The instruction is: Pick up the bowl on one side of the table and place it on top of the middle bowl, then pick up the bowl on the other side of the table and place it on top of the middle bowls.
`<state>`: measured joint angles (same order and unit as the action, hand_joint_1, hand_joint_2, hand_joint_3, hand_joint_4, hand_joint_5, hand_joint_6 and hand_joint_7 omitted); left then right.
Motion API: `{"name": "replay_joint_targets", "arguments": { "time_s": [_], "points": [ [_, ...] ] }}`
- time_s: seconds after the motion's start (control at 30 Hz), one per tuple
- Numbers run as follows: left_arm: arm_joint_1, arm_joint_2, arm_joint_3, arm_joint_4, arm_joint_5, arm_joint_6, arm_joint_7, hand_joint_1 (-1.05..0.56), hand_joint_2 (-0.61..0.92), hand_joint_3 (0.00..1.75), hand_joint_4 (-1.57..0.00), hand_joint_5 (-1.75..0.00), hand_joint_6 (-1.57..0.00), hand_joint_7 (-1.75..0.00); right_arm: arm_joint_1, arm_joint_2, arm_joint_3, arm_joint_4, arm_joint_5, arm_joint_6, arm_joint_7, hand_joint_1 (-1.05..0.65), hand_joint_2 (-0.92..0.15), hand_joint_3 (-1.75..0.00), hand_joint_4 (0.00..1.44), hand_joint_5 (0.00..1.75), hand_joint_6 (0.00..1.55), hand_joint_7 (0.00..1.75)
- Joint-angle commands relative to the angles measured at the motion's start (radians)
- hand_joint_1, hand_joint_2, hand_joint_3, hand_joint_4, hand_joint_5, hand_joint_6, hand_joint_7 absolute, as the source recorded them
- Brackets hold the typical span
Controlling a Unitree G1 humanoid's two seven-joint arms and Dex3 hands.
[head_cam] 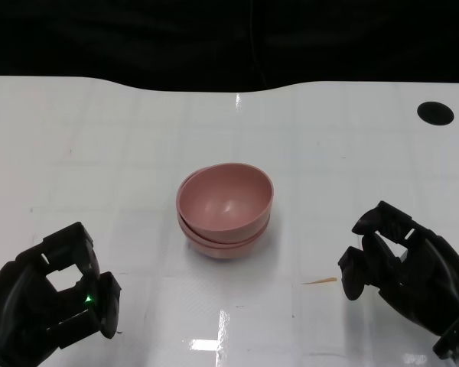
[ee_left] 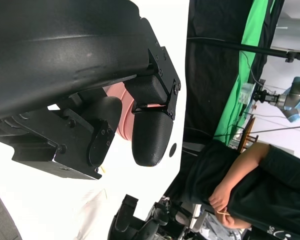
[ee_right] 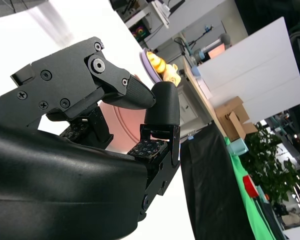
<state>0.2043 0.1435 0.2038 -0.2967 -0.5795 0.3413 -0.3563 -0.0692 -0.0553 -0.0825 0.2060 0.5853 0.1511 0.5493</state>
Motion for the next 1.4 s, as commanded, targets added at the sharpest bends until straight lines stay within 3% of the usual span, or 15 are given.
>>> {"name": "replay_joint_targets", "arguments": {
  "time_s": [0.03,0.13,0.23,0.6,0.87,1.13,1.4],
  "points": [
    [0.002,0.01,0.008,-0.012,0.007,0.008,0.018,0.34,0.92,1.43,-1.08,-1.75,-0.81,-1.75,-0.001,0.007,-0.025,0.027,0.012,-0.006,0.038,-0.09,-0.67,-0.86,0.84,1.75,0.83,1.39],
    [0.004,0.009,0.008,-0.011,0.004,0.004,0.012,0.32,0.92,1.41,-1.08,-1.75,-0.8,-1.75,-0.002,0.017,-0.059,0.047,0.047,0.016,0.069,-0.07,-0.69,-0.84,0.84,1.75,0.85,1.37],
    [0.005,0.011,0.012,-0.002,-0.003,-0.005,-0.002,0.32,0.92,1.42,-1.08,-1.75,-0.8,-1.75,0.008,0.028,-0.08,0.051,0.06,0.025,0.075,-0.07,-0.65,-0.98,0.82,1.75,0.82,1.43],
    [0.002,0.006,0.014,0.014,0.008,-0.035,-0.007,0.29,0.92,1.42,-1.06,-1.75,-0.79,-1.75,0.036,0.033,-0.111,0.011,0.028,0.014,0.039,-0.05,-0.6,-1.17,0.85,1.75,0.71,1.63],
    [-0.005,-0.016,0.012,0.028,0.005,-0.061,-0.004,0.28,0.92,1.43,-1.04,-1.75,-0.8,-1.75,0.018,0.011,-0.15,0.077,0.034,-0.017,0.111,-0.02,-0.63,-1.18,0.88,1.75,0.68,1.68],
    [-0.007,-0.028,0.02,0.044,-0.009,-0.075,-0.006,0.25,0.92,1.43,-1.03,-1.75,-0.81,-1.75,0.027,0.027,-0.16,0.073,0.009,-0.039,0.088,-0.02,-0.69,-1.15,0.87,1.75,0.63,1.74],
    [-0.011,-0.017,0.031,0.045,-0.008,-0.076,-0.014,0.27,0.92,1.44,-1.03,-1.75,-0.81,-1.75,0.016,0.038,-0.156,0.114,0.01,-0.082,0.134,-0.04,-0.61,-1.17,0.89,1.75,0.66,1.71]
  ]
}}
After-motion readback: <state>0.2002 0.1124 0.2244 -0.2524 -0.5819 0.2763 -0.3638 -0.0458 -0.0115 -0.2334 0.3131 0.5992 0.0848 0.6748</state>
